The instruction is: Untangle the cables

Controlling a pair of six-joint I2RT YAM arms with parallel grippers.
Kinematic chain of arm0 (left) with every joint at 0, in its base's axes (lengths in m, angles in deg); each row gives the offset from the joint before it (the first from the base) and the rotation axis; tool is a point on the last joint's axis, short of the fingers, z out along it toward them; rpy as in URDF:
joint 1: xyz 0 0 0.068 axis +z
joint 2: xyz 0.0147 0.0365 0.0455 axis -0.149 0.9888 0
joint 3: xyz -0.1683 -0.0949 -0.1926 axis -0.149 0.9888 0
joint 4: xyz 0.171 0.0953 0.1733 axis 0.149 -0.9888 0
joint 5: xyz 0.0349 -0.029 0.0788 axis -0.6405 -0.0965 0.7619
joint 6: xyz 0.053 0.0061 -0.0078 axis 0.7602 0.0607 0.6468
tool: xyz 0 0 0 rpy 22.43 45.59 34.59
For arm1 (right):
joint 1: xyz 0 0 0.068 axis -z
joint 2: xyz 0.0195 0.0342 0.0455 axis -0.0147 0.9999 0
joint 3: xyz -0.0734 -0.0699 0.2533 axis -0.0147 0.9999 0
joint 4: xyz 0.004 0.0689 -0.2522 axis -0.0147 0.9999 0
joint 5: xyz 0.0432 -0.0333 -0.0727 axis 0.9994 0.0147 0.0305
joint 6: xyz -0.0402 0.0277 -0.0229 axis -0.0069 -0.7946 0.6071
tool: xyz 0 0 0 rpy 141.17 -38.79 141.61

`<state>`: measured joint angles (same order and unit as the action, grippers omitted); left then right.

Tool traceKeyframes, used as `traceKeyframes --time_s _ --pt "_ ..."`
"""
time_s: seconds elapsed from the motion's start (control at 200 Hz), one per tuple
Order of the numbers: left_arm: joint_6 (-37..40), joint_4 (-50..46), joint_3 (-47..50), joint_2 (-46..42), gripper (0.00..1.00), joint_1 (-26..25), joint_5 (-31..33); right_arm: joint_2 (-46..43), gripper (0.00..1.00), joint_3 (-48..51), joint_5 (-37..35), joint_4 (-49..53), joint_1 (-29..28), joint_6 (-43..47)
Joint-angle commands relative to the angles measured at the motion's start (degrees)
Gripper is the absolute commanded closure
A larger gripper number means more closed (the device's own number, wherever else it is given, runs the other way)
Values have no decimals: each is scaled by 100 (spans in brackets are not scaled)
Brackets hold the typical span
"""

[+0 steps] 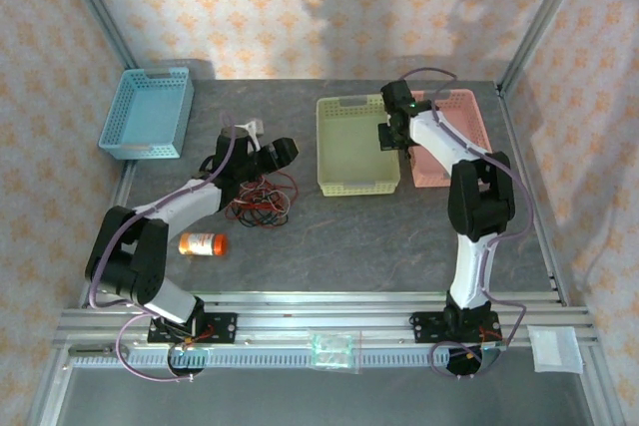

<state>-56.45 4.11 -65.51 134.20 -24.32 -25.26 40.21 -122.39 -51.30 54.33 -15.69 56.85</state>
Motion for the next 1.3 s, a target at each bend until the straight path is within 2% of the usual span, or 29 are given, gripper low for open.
traceKeyframes --time_s 0.0,0.23,0.345,0.436,0.536,0.591,0.681,0.796,0.996,1.297 --pt "91 242 -119 47 15 -70 -86 -282 92 154 -428 177 100 30" --pt "101 246 -187 147 15 -104 -113 -301 89 192 -779 173 136 88" --pt "193 105 -295 143 15 -96 23 -287 74 18 -751 134 140 88" --pt "463 -433 -566 45 15 -58 520 -405 55 -148 -504 35 134 75" --pt "814 -901 -784 -157 15 203 1073 -681 47 -176 18 -200 114 89" --pt "872 -1063 -894 -224 16 477 1212 -889 46 -69 186 -410 47 36" --pt "979 -1464 -1224 -148 16 982 1364 -1190 37 168 453 -710 -163 -36" --pt "1278 -1945 -1758 155 17 1530 1501 -1491 34 462 609 -980 -569 -117" --pt "1470 -2385 -2501 819 23 2167 1917 -1902 34 926 1155 -1636 -1352 -490" --pt "2191 -3235 -4091 2079 27 2503 2983 -2057 34 1283 1391 -3042 -2508 -1369"
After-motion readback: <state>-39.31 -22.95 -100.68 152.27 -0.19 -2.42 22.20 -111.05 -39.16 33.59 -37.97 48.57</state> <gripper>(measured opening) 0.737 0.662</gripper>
